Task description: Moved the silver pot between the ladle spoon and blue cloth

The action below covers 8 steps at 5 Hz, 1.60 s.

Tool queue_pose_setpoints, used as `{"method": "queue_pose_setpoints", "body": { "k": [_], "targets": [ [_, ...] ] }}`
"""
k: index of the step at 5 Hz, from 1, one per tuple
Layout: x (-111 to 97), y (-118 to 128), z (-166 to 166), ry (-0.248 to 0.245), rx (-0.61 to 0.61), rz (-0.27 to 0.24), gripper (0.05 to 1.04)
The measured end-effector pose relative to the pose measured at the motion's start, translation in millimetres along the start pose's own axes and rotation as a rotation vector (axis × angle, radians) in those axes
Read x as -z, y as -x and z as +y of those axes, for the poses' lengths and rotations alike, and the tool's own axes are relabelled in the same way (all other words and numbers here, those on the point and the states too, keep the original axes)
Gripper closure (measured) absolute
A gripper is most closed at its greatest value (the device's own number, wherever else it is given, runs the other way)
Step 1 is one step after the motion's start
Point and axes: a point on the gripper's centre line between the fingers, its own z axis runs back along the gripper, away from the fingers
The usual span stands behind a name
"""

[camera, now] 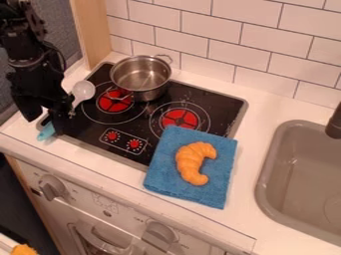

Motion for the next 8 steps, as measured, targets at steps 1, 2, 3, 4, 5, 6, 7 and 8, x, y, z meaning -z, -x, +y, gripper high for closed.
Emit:
{"method": "queue_pose_setpoints", "body": {
  "k": [1,2,3,4,5,6,7,8],
  "targets": [
    [7,2,-3,0.015,-0.002,0.026,0.083],
    [8,-25,-31,-0.006,0.036,0.056,0.083],
    [-8,-65,-63,-0.006,0.109,0.003,0.083],
    [-32,-99,-83,0.009,0.134,-0.065,0.083],
    [-21,-133,-92,0.004,0.134,-0.053,0.083],
    [-4,-158,-93,0.004,0.117,-0.035,0.083],
    [12,-167,-93,0.007,0.103,-0.014,0.159],
    [33,-163,-99,0.021,0.109,0.031,0.425]
  ]
}}
